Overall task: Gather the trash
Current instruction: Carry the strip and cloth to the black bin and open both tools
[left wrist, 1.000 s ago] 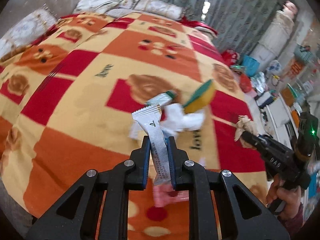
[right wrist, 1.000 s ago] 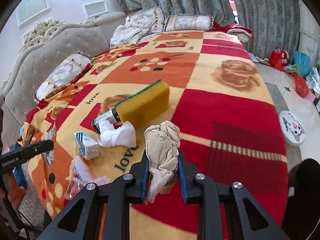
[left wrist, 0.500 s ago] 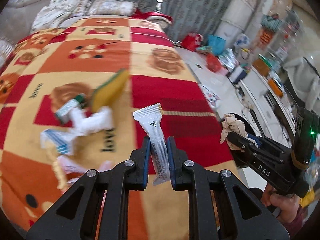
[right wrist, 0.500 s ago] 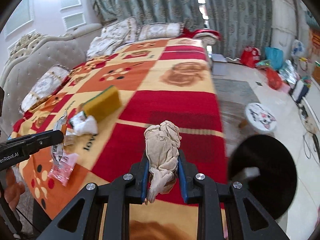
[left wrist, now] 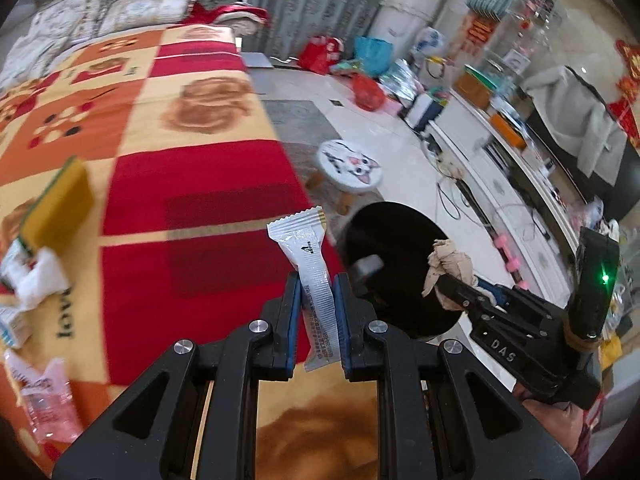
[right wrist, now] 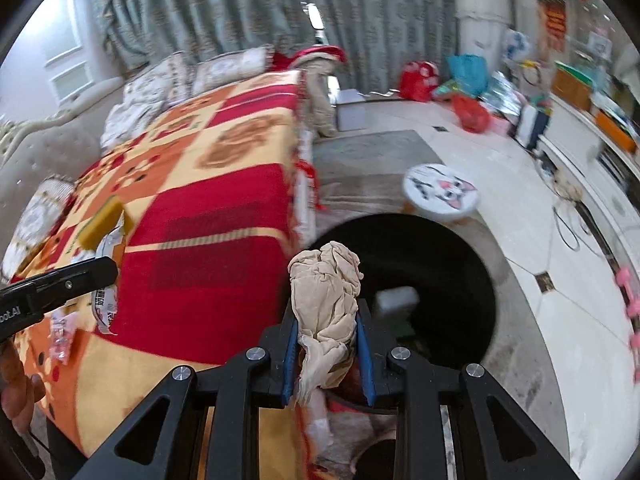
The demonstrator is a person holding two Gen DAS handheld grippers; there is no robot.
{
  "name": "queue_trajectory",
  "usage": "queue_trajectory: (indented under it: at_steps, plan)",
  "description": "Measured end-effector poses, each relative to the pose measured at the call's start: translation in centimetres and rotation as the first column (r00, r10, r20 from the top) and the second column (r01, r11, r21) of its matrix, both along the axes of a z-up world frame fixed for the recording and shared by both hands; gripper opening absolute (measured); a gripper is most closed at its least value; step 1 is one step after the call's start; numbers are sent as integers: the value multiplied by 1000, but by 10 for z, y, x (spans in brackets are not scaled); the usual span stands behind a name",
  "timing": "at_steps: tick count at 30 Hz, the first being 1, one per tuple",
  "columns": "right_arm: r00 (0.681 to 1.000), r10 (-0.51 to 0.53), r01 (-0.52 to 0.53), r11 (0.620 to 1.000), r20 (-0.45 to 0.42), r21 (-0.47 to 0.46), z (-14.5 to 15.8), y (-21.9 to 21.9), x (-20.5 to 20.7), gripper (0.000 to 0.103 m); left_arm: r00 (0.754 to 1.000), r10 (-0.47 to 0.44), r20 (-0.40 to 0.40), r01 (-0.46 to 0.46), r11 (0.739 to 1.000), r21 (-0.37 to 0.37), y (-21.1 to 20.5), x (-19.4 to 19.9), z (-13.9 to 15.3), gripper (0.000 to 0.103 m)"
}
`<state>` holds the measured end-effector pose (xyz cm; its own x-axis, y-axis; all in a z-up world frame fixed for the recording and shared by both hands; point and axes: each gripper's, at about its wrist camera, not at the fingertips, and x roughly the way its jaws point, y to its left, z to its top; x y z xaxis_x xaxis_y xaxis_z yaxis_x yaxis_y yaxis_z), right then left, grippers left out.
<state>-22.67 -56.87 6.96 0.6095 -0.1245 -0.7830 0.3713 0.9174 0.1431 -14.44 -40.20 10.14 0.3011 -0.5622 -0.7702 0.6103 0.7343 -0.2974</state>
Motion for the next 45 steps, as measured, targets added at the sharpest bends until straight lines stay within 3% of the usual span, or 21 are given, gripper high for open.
queue_trajectory:
  at_steps: [6,14,16,17,18,19,25,34,45]
  plan:
    - [999,-48,48,999,-12,20,-10,-27,-9,24,998,-52,-36,52,999,-2,-48,0,-12,14]
    - [995,-96,96,994,-5,55,-14,-49,-8,24,994,-96,-60,94,995,-34,-78,2,-22,15]
    - [995,-102,103,993,-9,53,-15,-52,-6,26,994,-93,-56,91,995,-26,-81,2,-23,18]
    - [994,-107,107,993,-10,51,-16,-53,-6,32,994,-89,-55,88,996,-23,-81,2,-24,22]
    - [994,-110,110,992,-9,53,-16,-54,-7,39,995,-87,-54,86,996,-21,-80,3,-24,32]
    - [994,-113,114,992,-6,58,-17,-55,-8,40,995,-87,-54,86,996,-21,-80,2,-24,39]
    - [994,-109,110,991,-19,78,-21,-51,-7,40,997,-65,-52,64,998,-20,-65,4,-22,39]
    - [998,-57,57,996,-6,65,-13,-26,1,40,999,12,36,-14,999,41,-35,2,-10,40]
    - [999,42,-42,997,-2,68,-4,28,24,41,989,129,74,-135,988,76,27,11,-8,40]
